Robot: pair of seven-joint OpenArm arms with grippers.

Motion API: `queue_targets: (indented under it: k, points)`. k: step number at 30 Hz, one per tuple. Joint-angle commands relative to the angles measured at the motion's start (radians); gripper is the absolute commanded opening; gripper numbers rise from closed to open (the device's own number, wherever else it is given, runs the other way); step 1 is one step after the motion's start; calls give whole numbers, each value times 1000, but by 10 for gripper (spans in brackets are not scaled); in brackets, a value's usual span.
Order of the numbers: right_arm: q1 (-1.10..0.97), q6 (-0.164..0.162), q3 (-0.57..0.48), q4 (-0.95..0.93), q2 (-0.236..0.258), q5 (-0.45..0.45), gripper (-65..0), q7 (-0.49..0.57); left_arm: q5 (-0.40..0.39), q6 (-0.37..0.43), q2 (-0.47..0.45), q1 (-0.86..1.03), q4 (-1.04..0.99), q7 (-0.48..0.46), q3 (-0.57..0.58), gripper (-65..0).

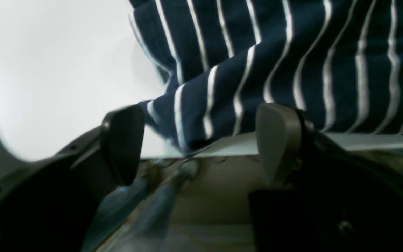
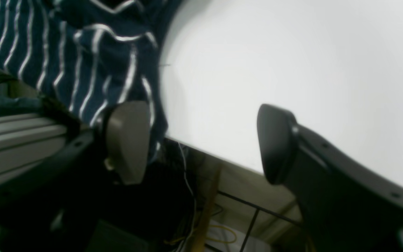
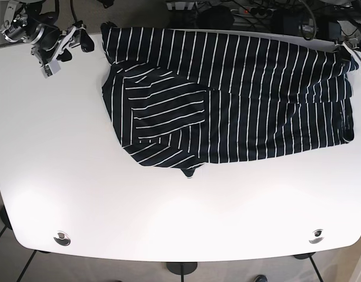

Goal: Fold the T-shirt properly
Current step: 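Release the shirt and move both grippers to its corners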

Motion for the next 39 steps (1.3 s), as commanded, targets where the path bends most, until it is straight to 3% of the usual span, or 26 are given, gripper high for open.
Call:
queue_targets:
  k: [1, 8, 13, 18, 20, 24, 26, 30, 35, 39]
  points:
    - [-11, 3, 5, 17, -2, 11, -192, 7, 58, 2, -20, 1, 12, -11, -59, -193]
    - [-37, 6, -39, 17, -29, 13, -192, -76, 185, 2, 13, -6, -26, -20, -128, -193]
    - [-39, 6, -141, 15, -34, 13, -192, -108, 276, 2, 36, -59, -143, -154, -76, -194]
    - [-30, 1, -154, 11, -34, 8, -195, -108, 288, 2, 38, -103, -258, -218, -46, -287]
    - [-30, 0, -154, 11, -34, 8, -266, -108, 288, 2, 38, -108, -296, -223, -46, -319]
    - [-16, -2, -156, -6, -34, 5, -522, -108, 287, 2, 33, -108, -301, -226, -22, -394]
    - [1, -2, -156, -48, -34, 5, -599, -109, 287, 2, 32, -108, -298, -226, 13, -478]
    - [6, -4, -154, -54, -3, 4, -625, -109, 287, 2, 32, -111, -298, -228, 13, -579]
    - [23, -4, -147, -55, 107, 4, -631, -106, 287, 2, 36, -106, -189, -223, 9, -601]
    - [27, -4, -145, -60, 155, 4, -631, -105, 285, 2, 38, -79, -135, -221, 12, -601]
